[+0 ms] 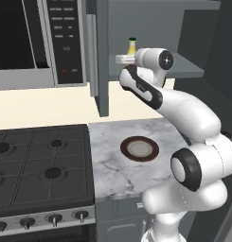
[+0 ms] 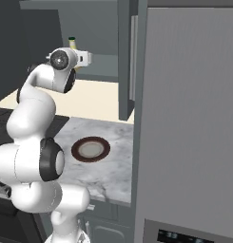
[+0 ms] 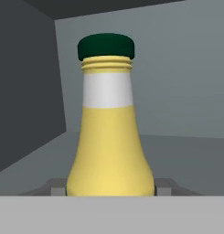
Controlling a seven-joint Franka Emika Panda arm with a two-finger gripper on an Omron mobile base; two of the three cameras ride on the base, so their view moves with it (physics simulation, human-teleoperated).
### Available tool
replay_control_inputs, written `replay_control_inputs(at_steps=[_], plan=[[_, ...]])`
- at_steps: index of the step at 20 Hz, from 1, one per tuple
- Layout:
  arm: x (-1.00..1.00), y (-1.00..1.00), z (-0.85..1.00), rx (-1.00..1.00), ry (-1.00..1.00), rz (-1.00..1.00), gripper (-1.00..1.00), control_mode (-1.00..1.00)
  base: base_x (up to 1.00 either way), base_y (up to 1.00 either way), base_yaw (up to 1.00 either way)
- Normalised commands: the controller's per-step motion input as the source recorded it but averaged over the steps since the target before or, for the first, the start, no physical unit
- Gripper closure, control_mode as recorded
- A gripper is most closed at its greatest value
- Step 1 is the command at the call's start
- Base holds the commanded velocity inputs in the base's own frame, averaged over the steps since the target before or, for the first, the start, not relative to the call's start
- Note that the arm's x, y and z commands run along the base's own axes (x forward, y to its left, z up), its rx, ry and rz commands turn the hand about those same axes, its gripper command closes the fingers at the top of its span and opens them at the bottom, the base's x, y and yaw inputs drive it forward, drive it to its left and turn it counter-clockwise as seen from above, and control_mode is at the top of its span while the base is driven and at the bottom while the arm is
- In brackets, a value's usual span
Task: Move the hot dog bun to the plate on the dining table and place the condiment next to that plate. Then navigate to the fridge and take the sausage and place it on the plate as well.
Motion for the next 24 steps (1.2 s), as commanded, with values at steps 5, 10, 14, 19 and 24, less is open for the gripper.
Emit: replay_control_inputs(at_steps=[5,10,14,19,24], plan=[[-0.04,0.0,0.0,0.0,0.0,0.0,1.0,-1.0,0.0,0.0,0.0],[-0.61,0.0,0.0,0.01,-0.02,-0.03,1.0,-1.0,0.0,0.0,0.0],[-1.0,-0.05,0.0,0.01,-0.12,-0.02,1.0,-1.0,0.0,0.0,0.0],[-1.0,-0.2,0.05,0.1,-0.05,0.0,1.0,-1.0,0.0,0.0,0.0],[-0.97,-0.16,0.38,0.17,0.01,-0.03,1.0,-1.0,0.0,0.0,0.0]])
